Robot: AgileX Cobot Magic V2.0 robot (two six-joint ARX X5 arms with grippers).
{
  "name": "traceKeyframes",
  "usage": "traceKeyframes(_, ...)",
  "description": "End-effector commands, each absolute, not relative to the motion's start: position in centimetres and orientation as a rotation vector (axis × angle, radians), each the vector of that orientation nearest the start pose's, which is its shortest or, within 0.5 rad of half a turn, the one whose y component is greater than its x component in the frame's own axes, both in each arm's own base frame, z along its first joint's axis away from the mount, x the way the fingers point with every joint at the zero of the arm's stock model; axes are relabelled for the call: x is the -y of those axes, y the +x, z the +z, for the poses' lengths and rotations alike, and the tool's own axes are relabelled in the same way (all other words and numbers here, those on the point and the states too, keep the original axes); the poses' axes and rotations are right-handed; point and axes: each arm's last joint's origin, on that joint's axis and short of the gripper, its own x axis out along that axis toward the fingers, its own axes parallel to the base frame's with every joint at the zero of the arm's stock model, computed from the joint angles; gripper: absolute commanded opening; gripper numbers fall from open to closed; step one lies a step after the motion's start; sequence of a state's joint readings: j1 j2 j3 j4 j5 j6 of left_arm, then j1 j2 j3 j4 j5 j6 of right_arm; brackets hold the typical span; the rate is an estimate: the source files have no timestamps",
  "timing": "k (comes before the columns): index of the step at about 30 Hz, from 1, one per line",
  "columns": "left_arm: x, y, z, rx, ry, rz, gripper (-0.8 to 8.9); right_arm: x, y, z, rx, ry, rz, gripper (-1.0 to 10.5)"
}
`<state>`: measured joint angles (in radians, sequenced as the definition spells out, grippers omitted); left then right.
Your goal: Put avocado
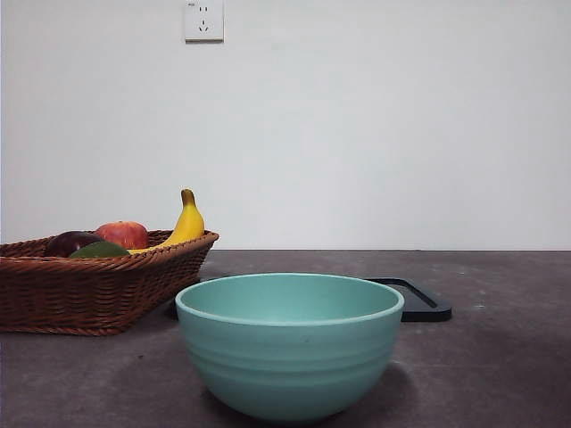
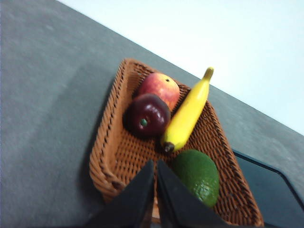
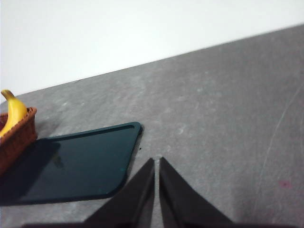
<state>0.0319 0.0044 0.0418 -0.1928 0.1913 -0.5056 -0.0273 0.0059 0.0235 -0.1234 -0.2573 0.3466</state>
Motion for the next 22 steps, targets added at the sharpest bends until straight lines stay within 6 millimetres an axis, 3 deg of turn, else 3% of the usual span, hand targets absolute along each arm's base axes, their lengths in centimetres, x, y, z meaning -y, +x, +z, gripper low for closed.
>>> traceKeyframes(1,0.3,9.1,16.9,-0.19,-0.589,-0.123,0.09,-0.5,9.2,17.7,-0.097,0.415,0.207,0.1)
traceKeyframes(11,0.4,8.0,22.3,-0.242,-0.55,-0.156,0.1,-0.5,8.2,23.7,-0.122,0.394,0.225,0.1)
traceKeyframes(22,1.1,9.1,28.4,-0.477,-0.399,-0.378,0.09,-1.2,9.5,29.9,-0.378,0.264,0.42,0.1)
